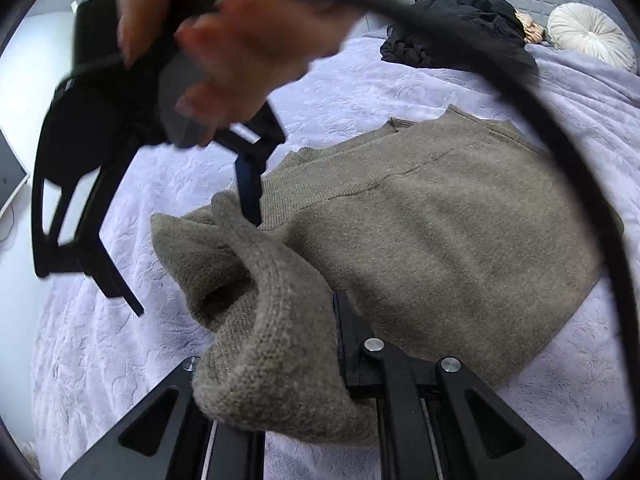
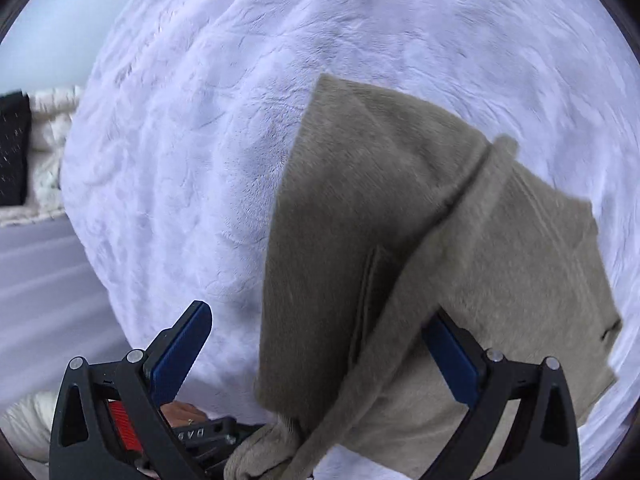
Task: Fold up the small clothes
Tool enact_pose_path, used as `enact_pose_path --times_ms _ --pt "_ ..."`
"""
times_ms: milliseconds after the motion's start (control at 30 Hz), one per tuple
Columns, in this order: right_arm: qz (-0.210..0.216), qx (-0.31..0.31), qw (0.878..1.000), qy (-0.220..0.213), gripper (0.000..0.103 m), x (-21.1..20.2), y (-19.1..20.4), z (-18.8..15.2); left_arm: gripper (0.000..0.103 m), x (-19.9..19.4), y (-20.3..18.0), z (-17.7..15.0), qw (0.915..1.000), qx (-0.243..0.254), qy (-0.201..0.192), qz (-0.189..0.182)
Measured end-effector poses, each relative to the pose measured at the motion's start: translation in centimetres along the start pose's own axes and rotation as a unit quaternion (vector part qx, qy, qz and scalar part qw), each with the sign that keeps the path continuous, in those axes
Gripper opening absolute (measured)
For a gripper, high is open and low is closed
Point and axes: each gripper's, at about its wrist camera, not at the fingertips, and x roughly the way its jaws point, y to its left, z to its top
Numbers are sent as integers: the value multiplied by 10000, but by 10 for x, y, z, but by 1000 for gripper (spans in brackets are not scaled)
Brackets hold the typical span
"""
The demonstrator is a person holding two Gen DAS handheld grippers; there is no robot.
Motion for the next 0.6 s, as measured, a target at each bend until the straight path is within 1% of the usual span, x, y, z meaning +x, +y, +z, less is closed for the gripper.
enact_pose_path --times_ms 67,133,167,200,233,267,333,400,467,533,600 --pt "-196 -119 9997 33 103 6 6 10 12 -2 -2 1 10000 47 -48 18" --pt "-438 -170 9989 36 102 10 8 14 12 -2 -1 3 10000 -11 -35 20" --pt "-585 -176 9981 24 99 15 5 16 12 -1 1 3 10000 -63 -14 6" --pt "-699 -167 9974 -17 70 15 4 14 12 -1 2 4 10000 -98 2 2" --pt "-897 -103 9959 -86 24 13 0 12 12 -1 4 5 9999 -145 39 13" --pt "-915 14 9956 -220 21 8 -8 9 12 -3 7 6 9998 -196 33 -46" --pt "-463 271 9971 -534 20 -8 -25 -2 12 -9 9 11 9996 -235 -36 -132" --pt "-121 465 9954 -826 20 -25 -43 -17 12 -16 8 17 9994 -237 -112 -242" --pt "284 674 9910 -1119 20 -44 -63 -36 12 -25 4 28 9989 -254 -192 -354" --pt "568 887 9850 -1369 20 -60 -79 -52 12 -33 -3 43 9984 -235 -293 -417" --pt "818 973 9770 -1711 20 -81 -92 -72 12 -43 -13 58 9978 -179 -410 -487"
